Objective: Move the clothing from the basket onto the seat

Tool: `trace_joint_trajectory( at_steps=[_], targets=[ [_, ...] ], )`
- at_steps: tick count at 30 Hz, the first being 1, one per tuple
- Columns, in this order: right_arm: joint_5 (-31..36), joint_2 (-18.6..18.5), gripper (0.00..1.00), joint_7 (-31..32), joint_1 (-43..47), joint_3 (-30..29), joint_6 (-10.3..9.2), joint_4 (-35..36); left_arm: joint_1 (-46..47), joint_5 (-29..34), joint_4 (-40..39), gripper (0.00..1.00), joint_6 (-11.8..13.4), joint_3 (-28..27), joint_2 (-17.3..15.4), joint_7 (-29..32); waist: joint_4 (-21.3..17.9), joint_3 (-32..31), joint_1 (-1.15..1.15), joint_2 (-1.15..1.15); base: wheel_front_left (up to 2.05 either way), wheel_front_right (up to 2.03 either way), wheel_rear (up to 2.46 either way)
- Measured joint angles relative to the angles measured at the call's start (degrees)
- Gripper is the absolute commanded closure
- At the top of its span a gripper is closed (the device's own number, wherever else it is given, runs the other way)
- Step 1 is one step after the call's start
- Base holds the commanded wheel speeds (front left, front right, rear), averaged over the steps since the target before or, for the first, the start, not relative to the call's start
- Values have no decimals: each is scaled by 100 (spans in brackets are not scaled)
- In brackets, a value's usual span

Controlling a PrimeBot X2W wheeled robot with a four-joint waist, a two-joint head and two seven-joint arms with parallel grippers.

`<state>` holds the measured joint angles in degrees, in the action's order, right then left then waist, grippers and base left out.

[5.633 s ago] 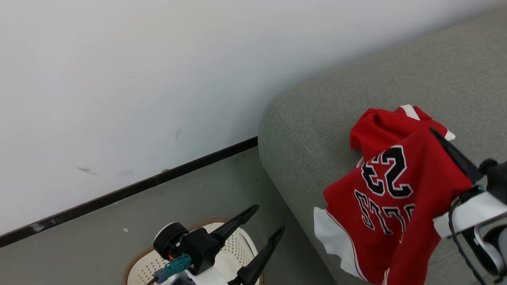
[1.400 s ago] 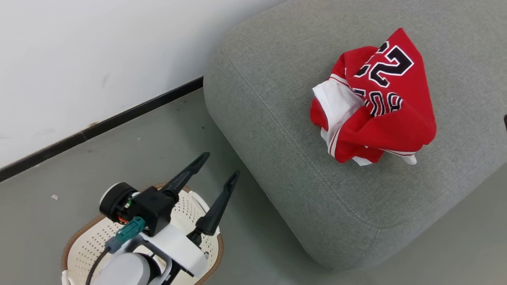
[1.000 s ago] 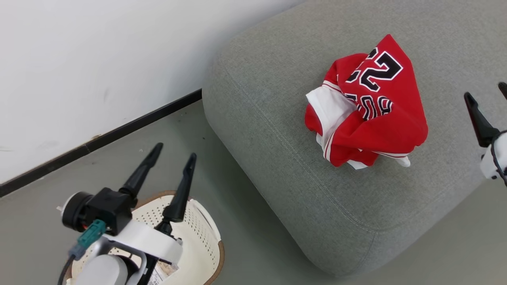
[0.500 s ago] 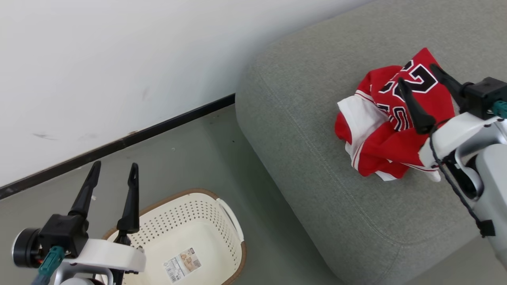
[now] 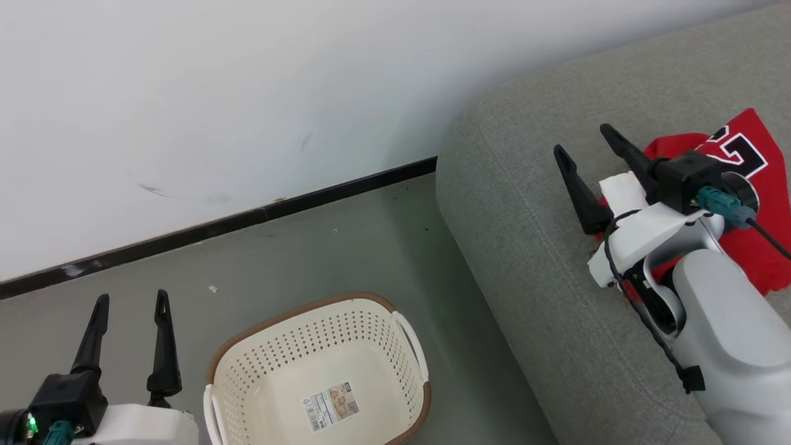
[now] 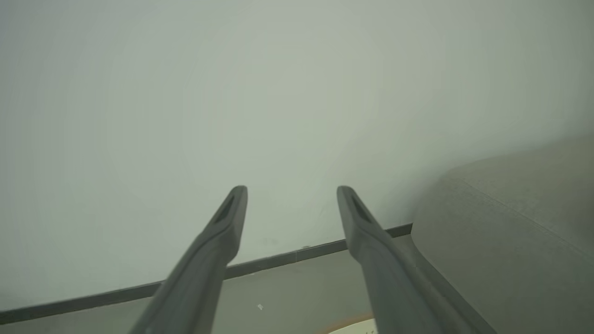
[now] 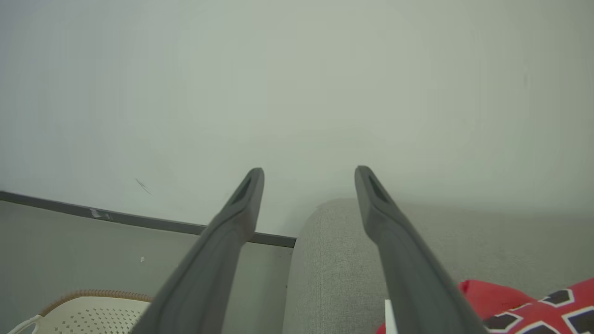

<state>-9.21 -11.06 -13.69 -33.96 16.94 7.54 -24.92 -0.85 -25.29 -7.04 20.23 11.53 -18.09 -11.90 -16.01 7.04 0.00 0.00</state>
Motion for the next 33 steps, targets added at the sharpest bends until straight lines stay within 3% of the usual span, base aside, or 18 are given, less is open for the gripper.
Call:
trace_joint_trajectory(
  at_steps=[14, 20, 33],
  targets=[
    [371, 652, 0, -51, 950, -476, 0, 238, -216, 22, 416, 0, 138, -86, 15, -89, 793, -313, 0, 0, 0, 0, 0],
    [510, 736, 0, -51, 1532, -695, 0, 512, -216, 23, 545, 0, 127, 70, 111, -112, 1090, -475, 0, 0, 0, 0, 0],
    [589, 828, 0, -51, 2598, -1388, 0, 1189, -187, -146, 880, 0, -218, 438, 369, -94, 1574, -783, 0, 0, 0, 0, 0]
  ],
)
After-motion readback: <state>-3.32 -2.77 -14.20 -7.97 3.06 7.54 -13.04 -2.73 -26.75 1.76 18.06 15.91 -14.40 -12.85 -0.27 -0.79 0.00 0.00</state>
